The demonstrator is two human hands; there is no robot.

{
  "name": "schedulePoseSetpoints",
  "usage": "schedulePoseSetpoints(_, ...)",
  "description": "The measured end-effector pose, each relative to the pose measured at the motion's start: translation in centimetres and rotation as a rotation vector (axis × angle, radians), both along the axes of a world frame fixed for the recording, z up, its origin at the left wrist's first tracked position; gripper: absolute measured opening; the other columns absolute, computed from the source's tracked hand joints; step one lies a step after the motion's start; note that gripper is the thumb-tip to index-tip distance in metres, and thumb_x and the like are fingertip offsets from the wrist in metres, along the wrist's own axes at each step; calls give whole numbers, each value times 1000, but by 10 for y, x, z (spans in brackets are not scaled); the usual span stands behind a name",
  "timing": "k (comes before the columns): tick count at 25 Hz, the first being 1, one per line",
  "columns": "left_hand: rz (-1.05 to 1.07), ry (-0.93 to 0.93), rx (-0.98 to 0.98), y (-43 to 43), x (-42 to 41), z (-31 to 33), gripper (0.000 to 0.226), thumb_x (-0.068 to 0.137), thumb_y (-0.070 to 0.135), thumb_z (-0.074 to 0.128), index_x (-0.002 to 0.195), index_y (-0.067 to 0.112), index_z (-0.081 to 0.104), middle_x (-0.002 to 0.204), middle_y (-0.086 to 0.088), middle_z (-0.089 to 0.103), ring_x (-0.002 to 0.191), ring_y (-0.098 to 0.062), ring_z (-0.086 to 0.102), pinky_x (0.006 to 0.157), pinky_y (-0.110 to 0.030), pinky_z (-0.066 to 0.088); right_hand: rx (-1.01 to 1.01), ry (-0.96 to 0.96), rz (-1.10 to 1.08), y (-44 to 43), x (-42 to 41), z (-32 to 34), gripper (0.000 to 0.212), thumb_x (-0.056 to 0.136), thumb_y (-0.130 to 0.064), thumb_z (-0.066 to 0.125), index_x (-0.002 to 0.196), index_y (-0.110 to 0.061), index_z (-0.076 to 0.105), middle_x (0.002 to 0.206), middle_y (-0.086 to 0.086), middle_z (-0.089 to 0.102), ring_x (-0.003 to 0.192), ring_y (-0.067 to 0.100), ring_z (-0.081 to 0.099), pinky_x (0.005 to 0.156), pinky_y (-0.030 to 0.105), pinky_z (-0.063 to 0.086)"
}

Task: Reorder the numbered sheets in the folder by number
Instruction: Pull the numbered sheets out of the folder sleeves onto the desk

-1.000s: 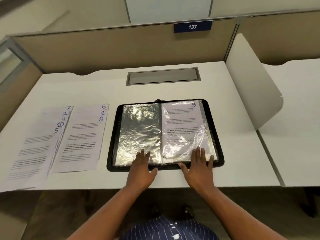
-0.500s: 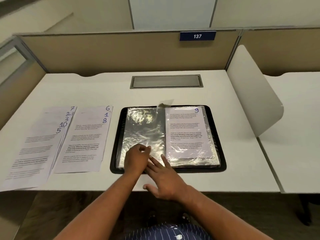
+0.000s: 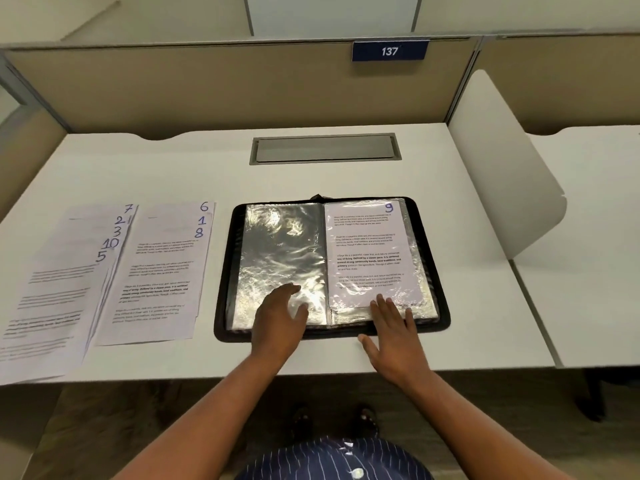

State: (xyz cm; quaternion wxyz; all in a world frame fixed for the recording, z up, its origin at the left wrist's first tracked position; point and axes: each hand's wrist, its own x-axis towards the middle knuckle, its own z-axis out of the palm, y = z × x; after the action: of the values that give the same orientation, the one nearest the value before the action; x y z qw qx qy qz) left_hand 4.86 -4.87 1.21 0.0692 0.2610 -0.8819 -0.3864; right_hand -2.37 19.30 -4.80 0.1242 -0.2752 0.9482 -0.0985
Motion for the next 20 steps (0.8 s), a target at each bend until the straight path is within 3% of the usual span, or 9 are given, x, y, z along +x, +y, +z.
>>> schedulePoseSetpoints(6,-520,-145,-229,44,-33,-33,53,95,42,64,144,27,53,155,4,45,144,-17,37,118,-34,28,-72,22,-136,19,10,-3,72,103,-54,38,163,-18,22,170,2,16,158,17,6,128,44,0)
schedulePoseSetpoints(9,-662,-149,-317,55,-48,-45,45,92,38,68,133,21,63,142,-3,57,134,-25,47,107,-41,40,-88,37,-167,26,20,-6,71,101,-53,37,162,-17,27,169,2,21,157,16,10,127,42,0)
schedulePoseSetpoints(11,-666,-81,-372,55,-56,-46,25,92,35,66,110,18,73,116,-2,68,111,-27,58,89,-42,49,-111,54,-182,30,24,-7,71,100,-52,36,161,-16,30,169,2,22,157,15,10,127,42,-1)
schedulePoseSetpoints(14,-626,-94,-409,54,-61,-42,23,96,32,56,92,18,74,93,0,70,91,-25,60,77,-42,50,-177,90,-208,36,29,-7,67,101,-48,40,158,-14,35,167,2,26,157,14,13,128,45,3)
schedulePoseSetpoints(20,-402,-163,-142,61,-64,-29,15,91,35,67,91,22,73,93,6,69,88,-15,63,79,-36,52,-339,210,-190,36,38,3,57,97,-32,56,150,-11,50,158,4,44,152,15,30,127,49,17)
